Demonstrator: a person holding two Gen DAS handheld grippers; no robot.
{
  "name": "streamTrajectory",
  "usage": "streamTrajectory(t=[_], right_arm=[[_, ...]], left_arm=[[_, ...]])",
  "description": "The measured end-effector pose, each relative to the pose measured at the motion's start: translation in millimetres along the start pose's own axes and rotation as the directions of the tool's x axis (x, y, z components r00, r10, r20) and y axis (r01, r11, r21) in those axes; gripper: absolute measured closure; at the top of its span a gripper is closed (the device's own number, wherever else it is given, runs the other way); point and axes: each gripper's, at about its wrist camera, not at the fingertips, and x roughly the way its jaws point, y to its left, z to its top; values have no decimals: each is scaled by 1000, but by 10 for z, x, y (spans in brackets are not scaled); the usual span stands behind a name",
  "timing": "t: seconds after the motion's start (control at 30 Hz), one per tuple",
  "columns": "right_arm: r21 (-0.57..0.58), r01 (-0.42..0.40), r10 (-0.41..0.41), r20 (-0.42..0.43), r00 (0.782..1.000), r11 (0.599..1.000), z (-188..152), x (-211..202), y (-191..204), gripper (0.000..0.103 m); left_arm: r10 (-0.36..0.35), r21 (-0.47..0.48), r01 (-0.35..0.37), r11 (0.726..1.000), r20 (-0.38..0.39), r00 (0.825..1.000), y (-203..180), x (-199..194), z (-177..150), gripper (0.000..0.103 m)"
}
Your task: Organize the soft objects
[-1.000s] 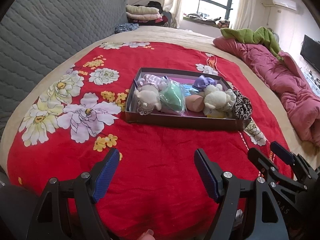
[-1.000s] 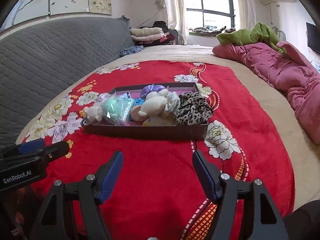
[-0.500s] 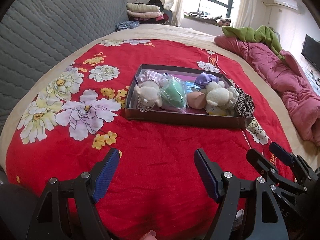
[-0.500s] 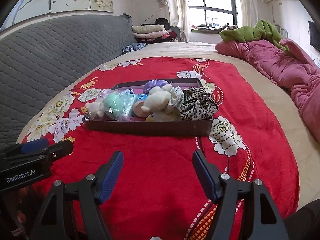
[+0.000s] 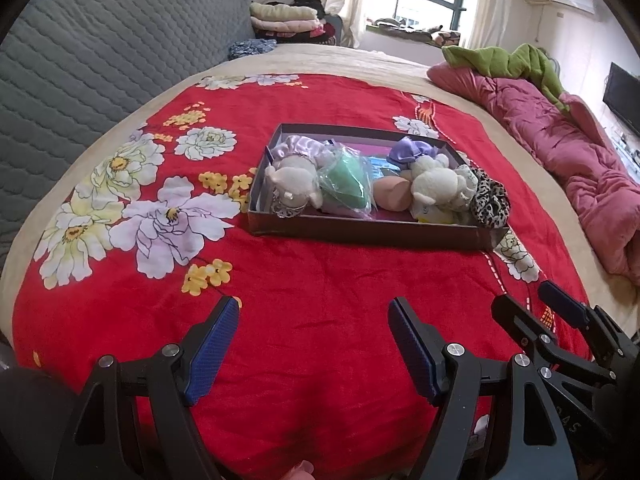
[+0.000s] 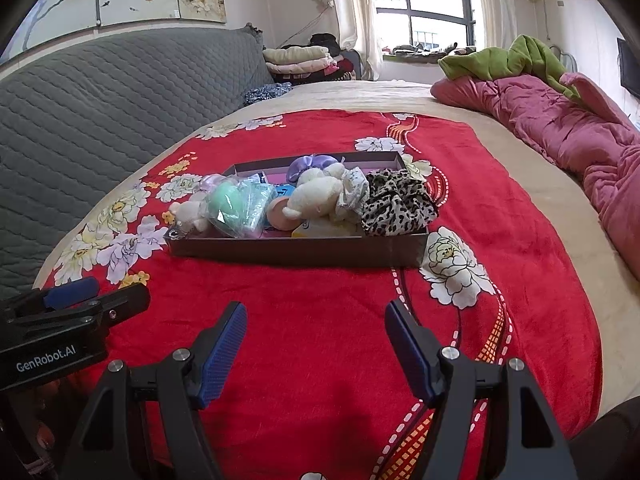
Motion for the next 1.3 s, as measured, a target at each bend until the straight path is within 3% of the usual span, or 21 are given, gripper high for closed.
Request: streamTrajectory(t=[1.3], right_arm=[[-2,2,-2,-8,1000,1000,-41,43,-4,32]], left_arm=[[33,-15,-33,999,-23,999,38,97,-22,25]])
